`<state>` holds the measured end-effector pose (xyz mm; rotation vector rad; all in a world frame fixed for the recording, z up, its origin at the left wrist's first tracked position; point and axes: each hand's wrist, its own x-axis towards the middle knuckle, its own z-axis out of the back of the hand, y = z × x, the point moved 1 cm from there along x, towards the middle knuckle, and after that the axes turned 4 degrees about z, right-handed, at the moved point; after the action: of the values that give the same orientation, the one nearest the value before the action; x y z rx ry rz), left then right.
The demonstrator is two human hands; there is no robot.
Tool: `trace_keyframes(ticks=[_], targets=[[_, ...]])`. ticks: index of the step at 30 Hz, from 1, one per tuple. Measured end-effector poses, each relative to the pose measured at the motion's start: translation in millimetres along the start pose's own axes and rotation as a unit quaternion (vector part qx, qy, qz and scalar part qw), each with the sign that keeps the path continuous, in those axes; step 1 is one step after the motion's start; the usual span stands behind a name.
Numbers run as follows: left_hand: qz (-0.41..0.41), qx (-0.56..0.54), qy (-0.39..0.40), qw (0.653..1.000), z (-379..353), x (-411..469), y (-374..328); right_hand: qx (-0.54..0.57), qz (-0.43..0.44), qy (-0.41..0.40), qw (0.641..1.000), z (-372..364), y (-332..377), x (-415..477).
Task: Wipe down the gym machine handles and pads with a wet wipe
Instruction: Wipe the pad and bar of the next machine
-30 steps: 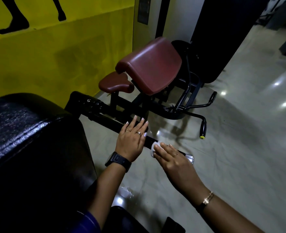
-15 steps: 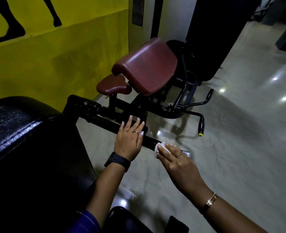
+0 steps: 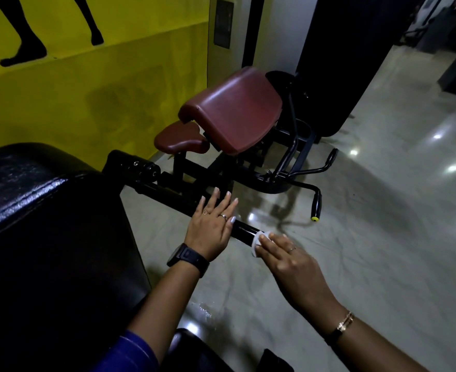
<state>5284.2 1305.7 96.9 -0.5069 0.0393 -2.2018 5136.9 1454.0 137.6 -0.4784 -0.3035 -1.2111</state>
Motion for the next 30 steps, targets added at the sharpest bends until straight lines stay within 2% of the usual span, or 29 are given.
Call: trace_keyframes(ticks=[9,15,18,22,26,28,30], targets=[[0.009,0.003,-0.021,1.000,-1.1,-1.9,-16.9,0.043,-0.061,0.001,0.997,-15.6,2.4,10.6],[-0.005,0.021,-0.007,1.000,-0.2,-1.0,-37.5,0.054,-0.124,-0.036,0.990,4.4,-14.4,1.3],[-0.007,0.040,-0.001,0.999,-1.9,0.2,-46.1,0.051,-0.091,-0.063,0.993,1.5,-10.3,6.8],[-0.010,0.048,0.007,0.999,-1.4,-3.7,-53.5,0.032,-0.029,-0.058,0.997,-8.9,-12.5,-13.1],[-0.021,0.040,0.010,0.999,-2.2,-8.3,-64.5,0.063,-0.046,-0.085,0.993,-7.0,-26.5,-37.2],[-0.022,0.034,0.013,0.999,-2.7,-10.7,-73.0,0.077,-0.062,-0.070,0.993,-7.2,-24.7,-39.5],[-0.020,0.035,0.020,0.999,-2.0,-11.2,-78.4,0.089,-0.081,-0.021,0.992,-7.7,-17.0,-39.4]])
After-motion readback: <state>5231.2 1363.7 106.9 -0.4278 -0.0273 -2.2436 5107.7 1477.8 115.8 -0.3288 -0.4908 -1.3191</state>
